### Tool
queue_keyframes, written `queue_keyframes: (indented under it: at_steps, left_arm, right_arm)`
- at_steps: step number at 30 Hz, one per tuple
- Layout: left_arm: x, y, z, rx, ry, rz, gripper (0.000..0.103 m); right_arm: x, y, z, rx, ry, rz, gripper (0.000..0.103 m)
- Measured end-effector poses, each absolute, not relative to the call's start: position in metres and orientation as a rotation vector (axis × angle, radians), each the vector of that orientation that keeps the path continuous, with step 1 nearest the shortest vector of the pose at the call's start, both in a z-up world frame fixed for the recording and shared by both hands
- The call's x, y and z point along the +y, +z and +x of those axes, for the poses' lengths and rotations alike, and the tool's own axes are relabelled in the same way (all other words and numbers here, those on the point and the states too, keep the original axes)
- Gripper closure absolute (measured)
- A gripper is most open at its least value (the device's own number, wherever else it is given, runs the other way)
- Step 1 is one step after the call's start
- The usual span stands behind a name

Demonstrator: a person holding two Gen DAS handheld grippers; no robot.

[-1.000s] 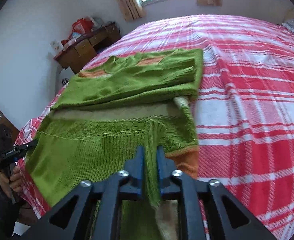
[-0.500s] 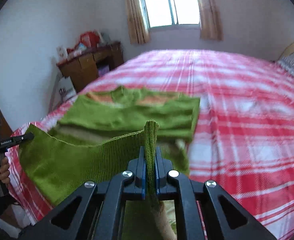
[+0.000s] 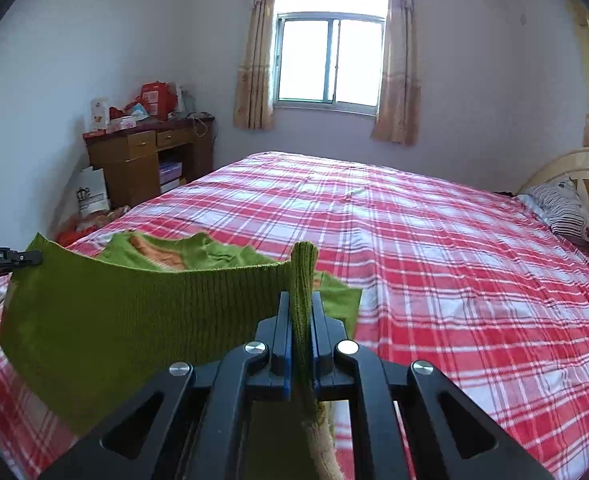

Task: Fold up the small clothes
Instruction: 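Lift the held hem with both grippers and fold it over toward the collar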

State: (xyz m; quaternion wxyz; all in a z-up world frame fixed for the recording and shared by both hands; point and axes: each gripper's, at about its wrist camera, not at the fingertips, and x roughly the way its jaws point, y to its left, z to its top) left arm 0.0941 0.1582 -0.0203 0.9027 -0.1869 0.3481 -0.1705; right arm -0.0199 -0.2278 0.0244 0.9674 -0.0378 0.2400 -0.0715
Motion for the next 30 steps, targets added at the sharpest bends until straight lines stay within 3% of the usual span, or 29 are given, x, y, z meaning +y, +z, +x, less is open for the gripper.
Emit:
queue_keyframes:
  at_steps: [20, 30]
  left_arm:
    - [0.131, -0.014, 0.18, 0.721, -0.342, -0.389, 0.098]
    - [0.112, -0.026, 0.25, 0.715, -0.248, -0.346, 0.1]
  right_arm:
    - [-0.256, 0.007, 0.072, 0.516, -0.215, -0.086, 0.097]
    - [-0.287, -0.018, 0.161, 0.562, -0.259, -0.057, 0.097]
